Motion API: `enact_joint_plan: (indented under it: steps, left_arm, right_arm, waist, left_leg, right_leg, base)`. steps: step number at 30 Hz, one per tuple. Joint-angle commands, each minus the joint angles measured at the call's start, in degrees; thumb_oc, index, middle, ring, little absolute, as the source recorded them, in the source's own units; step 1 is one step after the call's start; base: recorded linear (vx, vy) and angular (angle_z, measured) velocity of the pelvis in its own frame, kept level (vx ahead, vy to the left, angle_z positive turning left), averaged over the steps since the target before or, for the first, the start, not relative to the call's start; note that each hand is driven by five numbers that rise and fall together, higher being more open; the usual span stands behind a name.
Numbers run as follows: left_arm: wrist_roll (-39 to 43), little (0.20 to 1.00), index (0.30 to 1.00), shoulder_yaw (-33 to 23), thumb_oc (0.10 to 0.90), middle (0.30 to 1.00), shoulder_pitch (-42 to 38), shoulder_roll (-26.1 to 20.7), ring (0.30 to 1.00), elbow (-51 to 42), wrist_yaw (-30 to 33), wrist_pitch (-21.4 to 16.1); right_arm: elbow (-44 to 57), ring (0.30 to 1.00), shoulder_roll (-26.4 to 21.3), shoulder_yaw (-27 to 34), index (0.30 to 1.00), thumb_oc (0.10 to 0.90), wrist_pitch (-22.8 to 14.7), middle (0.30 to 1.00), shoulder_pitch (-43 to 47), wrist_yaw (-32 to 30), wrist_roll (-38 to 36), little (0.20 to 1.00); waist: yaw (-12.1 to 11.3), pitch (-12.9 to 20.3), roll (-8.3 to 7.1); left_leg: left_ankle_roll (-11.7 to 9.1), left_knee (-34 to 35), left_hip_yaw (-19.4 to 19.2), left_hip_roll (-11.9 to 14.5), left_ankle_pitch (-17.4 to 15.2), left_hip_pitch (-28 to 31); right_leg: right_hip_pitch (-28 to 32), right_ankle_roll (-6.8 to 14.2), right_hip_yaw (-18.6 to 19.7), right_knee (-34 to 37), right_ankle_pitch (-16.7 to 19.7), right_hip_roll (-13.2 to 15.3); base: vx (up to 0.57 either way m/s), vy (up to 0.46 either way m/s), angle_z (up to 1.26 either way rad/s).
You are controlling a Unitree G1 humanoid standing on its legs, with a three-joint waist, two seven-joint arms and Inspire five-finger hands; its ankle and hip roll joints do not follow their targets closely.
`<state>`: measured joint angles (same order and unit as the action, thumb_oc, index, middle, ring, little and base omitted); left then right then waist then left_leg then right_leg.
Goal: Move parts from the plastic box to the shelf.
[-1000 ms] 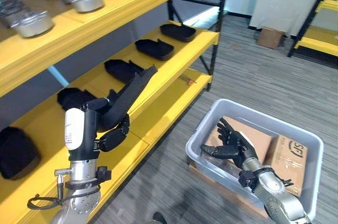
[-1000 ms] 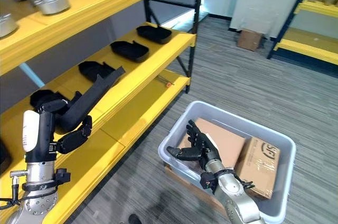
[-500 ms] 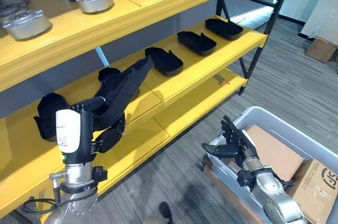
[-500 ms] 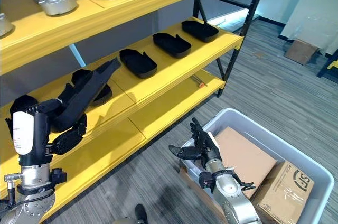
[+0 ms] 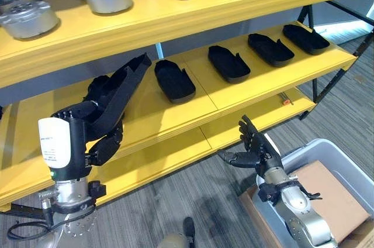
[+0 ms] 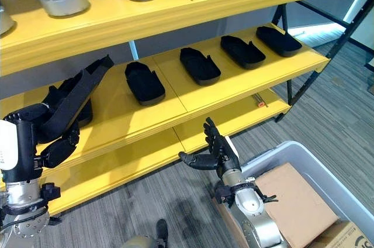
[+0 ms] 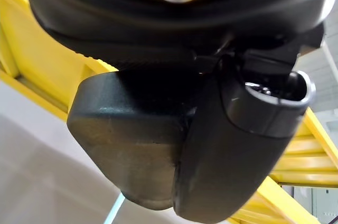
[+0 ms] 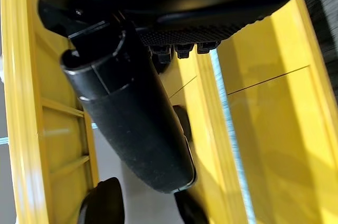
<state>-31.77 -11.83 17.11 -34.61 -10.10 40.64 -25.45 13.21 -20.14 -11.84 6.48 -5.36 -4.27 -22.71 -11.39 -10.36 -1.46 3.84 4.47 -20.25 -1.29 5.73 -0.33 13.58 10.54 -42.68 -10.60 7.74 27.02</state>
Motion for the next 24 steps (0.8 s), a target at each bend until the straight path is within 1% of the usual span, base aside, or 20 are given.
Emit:
enact_joint_plan:
  steps: [1, 2, 3, 4, 6, 7, 8, 9, 10, 11, 12, 13, 15, 17, 20, 23, 24]
  left_arm:
    - [3.26, 0.3, 0.3, -5.17, 0.4, 0.3, -6.96, -5.21, 0.3, -4.97, 4.38, -3.39]
    - [3.31, 0.3, 0.3, -4.66, 0.4, 0.3, -8.13, -5.7, 0.3, -4.57, 3.59, -3.62]
    - [3.11, 0.3, 0.3, -4.23, 0.4, 0.3, -8.86, -5.84, 0.3, -4.53, 3.02, -3.94]
    - [3.17, 0.3, 0.3, -4.17, 0.4, 0.3, -8.93, -5.82, 0.3, -4.83, 2.49, -4.45]
    - [3.22, 0.3, 0.3, -4.39, 0.4, 0.3, -8.57, -5.62, 0.3, -5.24, 2.28, -4.75]
    - [3.87, 0.3, 0.3, -4.76, 0.4, 0.3, -7.16, -5.19, 0.3, -6.25, 2.7, -5.22]
    - [4.07, 0.3, 0.3, -4.89, 0.4, 0.3, -6.71, -4.75, 0.3, -6.5, 2.57, -5.7]
    - [3.46, 0.3, 0.3, -4.94, 0.4, 0.3, -6.11, -3.81, 0.3, -6.87, 2.37, -6.54]
    - [2.36, 0.3, 0.3, -4.64, 0.4, 0.3, -5.86, -3.04, 0.3, -7.11, 2.44, -6.83]
    - [1.15, 0.3, 0.3, -4.11, 0.4, 0.3, -5.34, -1.84, 0.3, -7.54, 2.66, -7.13]
    - [-0.38, 0.3, 0.3, -3.24, 0.4, 0.3, -3.88, 0.59, 0.3, -8.31, 3.15, -7.78]
    - [-1.14, 0.3, 0.3, -2.94, 0.4, 0.3, -3.12, 1.45, 0.3, -8.52, 3.7, -8.12]
    - [-2.58, 0.3, 0.3, -2.87, 0.4, 0.3, -2.5, 2.42, 0.3, -8.37, 4.09, -9.17]
    - [-2.67, 0.3, 0.3, -2.21, 0.4, 0.3, -3.36, 2.65, 0.3, -7.57, 3.19, -8.62]
    - [-3.35, 0.3, 0.3, -1.91, 0.4, 0.3, -3.79, 2.71, 0.3, -7.47, 3.16, -7.35]
    - [-3.7, 0.3, 0.3, -1.9, 0.4, 0.3, -4.11, 2.6, 0.3, -7.6, 3.11, -5.55]
    - [-3.68, 0.3, 0.3, -1.71, 0.4, 0.3, -4.55, 2.38, 0.3, -7.52, 2.95, -4.21]
  right_arm:
    - [2.84, 1.0, 0.2, 1.83, 1.0, 0.9, -6.47, 1.0, 6.32, -0.34, -0.37, 1.0]
    - [2.82, 1.0, 0.21, 2.34, 1.0, 0.9, -7.03, 1.0, 5.73, -0.27, -0.63, 1.0]
    - [3.03, 1.0, 0.07, 2.92, 1.0, 0.9, -7.55, 1.0, 4.91, -0.02, -0.69, 1.0]
    - [3.65, 1.0, -0.47, 4.11, 1.0, 0.9, -7.93, 1.0, 3.66, 0.78, -0.82, 1.0]
    - [3.8, 1.0, -1.03, 5.27, 1.0, 0.9, -8.38, 1.0, 2.84, 1.59, -0.9, 1.0]
    - [3.97, 1.0, -2.41, 7.29, 1.0, 0.9, -8.72, 1.0, 1.76, 2.97, -2.58, 1.0]
    - [3.84, 1.0, -2.61, 7.88, 1.0, 0.9, -8.74, 1.0, 1.55, 3.38, -2.89, 1.0]
    - [3.5, 1.0, -3.0, 8.86, 1.0, 0.9, -8.75, 1.0, 1.23, 4.19, -3.07, 1.0]
    - [3.12, 1.0, -3.23, 9.41, 1.0, 0.9, -9.02, 1.0, 0.94, 4.68, -3.28, 1.0]
    - [2.79, 1.0, -3.39, 9.94, 1.0, 0.9, -9.42, 1.0, 0.43, 5.15, -3.55, 1.0]
    - [2.58, 1.0, -3.38, 10.94, 1.0, 0.9, -10.13, 1.0, -0.77, 6.28, -3.78, 1.0]
    - [2.46, 1.0, -3.28, 11.32, 1.0, 0.9, -10.8, 1.0, -1.43, 6.86, -3.5, 1.0]
    - [2.75, 1.0, -2.97, 11.85, 1.0, 0.9, -12.21, 1.0, -2.49, 7.47, -3.48, 1.0]
    - [1.81, 1.0, -2.59, 10.94, 1.0, 0.9, -13.77, 1.0, -1.53, 6.46, -2.04, 1.0]
    - [1.45, 1.0, -2.55, 10.14, 1.0, 0.9, -14.32, 1.0, -0.43, 5.85, -2.67, 1.0]
    - [2.14, 1.0, -2.7, 9.73, 1.0, 0.9, -14.79, 1.0, 0.32, 5.63, -2.17, 1.0]
    - [2.8, 1.0, -2.94, 9.49, 1.0, 0.9, -14.8, 1.0, 0.36, 5.91, -1.36, 1.0]
  waist:
    - [1.2, 4.55, 1.21]
    - [2.66, 4.44, 0.88]
    - [3.86, 4.34, 0.43]
    - [4.87, 4.3, 0.02]
    - [5.43, 4.24, -0.34]
    - [6.43, 4.03, -0.74]
    - [6.78, 3.73, -0.8]
    - [7.4, 3.7, -0.98]
    - [7.9, 3.62, -1.22]
    - [8.4, 3.52, -1.42]
    - [9.05, 3.6, -1.71]
    - [9.34, 3.72, -1.76]
    - [9.78, 4.0, -1.83]
    - [9.56, 4.89, -1.75]
    - [9.52, 5.57, -1.42]
    - [9.84, 5.84, -1.23]
    - [10.23, 5.84, -1.11]
  left_leg:
    - [-2.9, 0.53, -1.6, 2.63, -3.82, 3.87]
    - [-2.04, 0.53, -0.62, 2.06, -4.75, 3.92]
    - [-1.44, 0.53, 0.15, 1.64, -5.31, 3.8]
    - [-1.17, 0.53, 0.57, 1.61, -5.57, 3.9]
    - [-1.12, 0.53, 0.82, 1.44, -5.73, 4.15]
    - [-1.32, 0.53, 2.53, 1.1, -5.77, 4.35]
    - [-1.16, 0.53, 2.23, 1.13, -4.55, 3.9]
    - [-1.6, 0.53, 3.45, 0.92, -4.34, 3.78]
    - [-1.79, 0.53, 4.44, 0.48, -4.28, 3.79]
    - [-1.95, 0.53, 5.5, -0.02, -4.19, 3.94]
    - [-2.2, 0.53, 6.77, -0.95, -3.65, 3.8]
    - [-2.25, 0.53, 7.33, -1.35, -3.73, 3.84]
    - [-2.06, 0.53, 8.07, -1.91, -4.13, 3.84]
    - [-2.25, 0.44, 8.62, -1.86, -4.33, 4.31]
    - [-2.53, -0.4, 8.25, -1.85, -4.64, 4.82]
    - [-2.85, -4.43, 7.7, -2.15, -6.33, 4.05]
    - [-2.98, -7.06, 7.24, -2.42, -7.46, 3.31]
  right_leg:
    - [-4.66, 3.69, 5.41, 1.81, 4.64, -1.65]
    - [-6.02, 3.35, 9.17, 0.22, 2.66, -3.81]
    - [-7.05, 2.7, 12.16, -0.13, 0.6, -6.34]
    - [-8.0, 1.69, 14.01, -0.58, -1.19, -9.14]
    - [-8.65, 1.23, 14.94, -0.91, -1.91, -11.05]
    - [-10.25, 0.43, 17.88, -0.49, -2.87, -14.74]
    - [-10.9, -0.92, 18.09, 0.55, -3.13, -16.75]
    - [-10.78, -2.56, 20.07, 3.71, -4.76, -20.16]
    - [-10.75, -3.54, 22.03, 6.21, -5.24, -22.02]
    - [-10.66, -4.24, 24.26, 8.6, -4.78, -23.53]
    - [-10.64, -5.29, 27.42, 12.33, -3.56, -25.71]
    - [-10.47, -5.5, 28.92, 14.32, -2.67, -26.39]
    - [-10.35, -5.47, 31.18, 15.6, -2.19, -26.43]
    - [-10.19, -5.26, 31.06, 15.6, -2.17, -25.73]
    - [-9.78, -5.46, 31.02, 15.6, -2.44, -25.38]
    - [-9.32, -6.03, 31.07, 15.6, -2.64, -25.09]
    - [-9.11, -6.35, 30.99, 15.41, -2.78, -24.87]
  base:
    - [0.05, 0.108, -0.07]
    - [0.07, 0.052, 0.21]
    - [0.09, 0.04, 0.47]
    - [0.07, 0.021, 0.55]
    - [0.07, 0.013, 0.57]
    - [0.03, -0.013, 0.41]
    - [0.06, -0.049, 0.19]
    - [0.04, -0.056, 0.23]
    - [0.13, -0.044, 0.34]
    - [0.16, -0.019, 0.45]
    - [0.17, -0.018, 0.46]
    - [0.16, -0.027, 0.43]
    - [0.14, -0.061, 0.41]
    - [0.16, -0.128, 0.26]
    - [0.15, -0.088, 0.11]
    - [0.13, -0.071, 0.13]
    - [0.11, -0.054, 0.19]
